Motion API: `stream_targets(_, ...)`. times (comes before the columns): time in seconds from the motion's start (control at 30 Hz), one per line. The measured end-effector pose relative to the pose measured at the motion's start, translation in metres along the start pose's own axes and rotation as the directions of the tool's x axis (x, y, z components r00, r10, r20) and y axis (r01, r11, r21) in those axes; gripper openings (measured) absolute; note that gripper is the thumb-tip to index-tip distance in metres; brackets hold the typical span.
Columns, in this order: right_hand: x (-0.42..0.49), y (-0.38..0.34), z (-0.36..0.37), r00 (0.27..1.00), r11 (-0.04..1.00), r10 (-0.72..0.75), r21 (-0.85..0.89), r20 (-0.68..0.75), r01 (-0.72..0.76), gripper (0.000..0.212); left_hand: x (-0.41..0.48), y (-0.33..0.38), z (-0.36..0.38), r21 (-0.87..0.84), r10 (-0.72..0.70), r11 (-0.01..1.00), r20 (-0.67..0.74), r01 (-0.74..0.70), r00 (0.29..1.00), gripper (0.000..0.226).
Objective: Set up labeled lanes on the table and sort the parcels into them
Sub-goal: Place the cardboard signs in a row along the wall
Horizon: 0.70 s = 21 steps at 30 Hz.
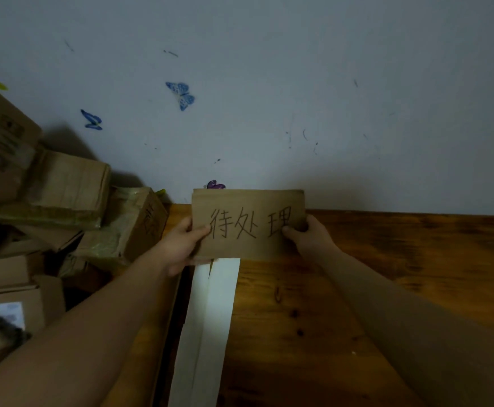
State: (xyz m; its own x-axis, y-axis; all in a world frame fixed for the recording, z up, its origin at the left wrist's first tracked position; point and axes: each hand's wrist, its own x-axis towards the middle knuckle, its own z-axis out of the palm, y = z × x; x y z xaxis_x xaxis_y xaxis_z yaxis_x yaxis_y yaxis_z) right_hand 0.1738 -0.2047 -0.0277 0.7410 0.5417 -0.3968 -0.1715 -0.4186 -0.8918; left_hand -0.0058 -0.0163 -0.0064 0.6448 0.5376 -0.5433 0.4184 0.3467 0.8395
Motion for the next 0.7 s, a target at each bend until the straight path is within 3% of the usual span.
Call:
stream_targets(0.07,-0.001,-0.012,-0.002,1.0,0.999,0.0,0.04,-0.019,0.001,0.047,-0.011,0.011,-0.001,-0.125,-0.065,0.989,0.068,0.073,0.996,0.021)
stream_targets(0.17,-0.006,-0.023,-0.005,0.996,0.998,0.014,0.064,-0.085,-0.009,0.055,-0.024,0.02,0.0,-0.17,-0.031,0.985,0.014,0.033,0.999,0.02)
stream_targets(0.43,-0.022,-0.044,-0.011,0.983,0.999,-0.043,0.017,-0.177,0.046,0.046,-0.049,0.033,-0.019,-0.086,0.066,0.992,-0.222,-0.087,0.973,0.021)
stream_targets(0.57,-0.011,-0.039,-0.04,0.94,1.0,0.022,-0.01,-0.34,-0.027,0.036,-0.053,0.036,-0.043,-0.034,0.106,0.991,-0.382,-0.129,0.918,0.021)
stream_targets(0.7,-0.003,-0.011,-0.06,0.896,0.983,0.065,-0.125,-0.44,-0.133,0.032,-0.047,0.029,-0.052,0.04,0.113,0.994,-0.454,-0.106,0.884,0.018)
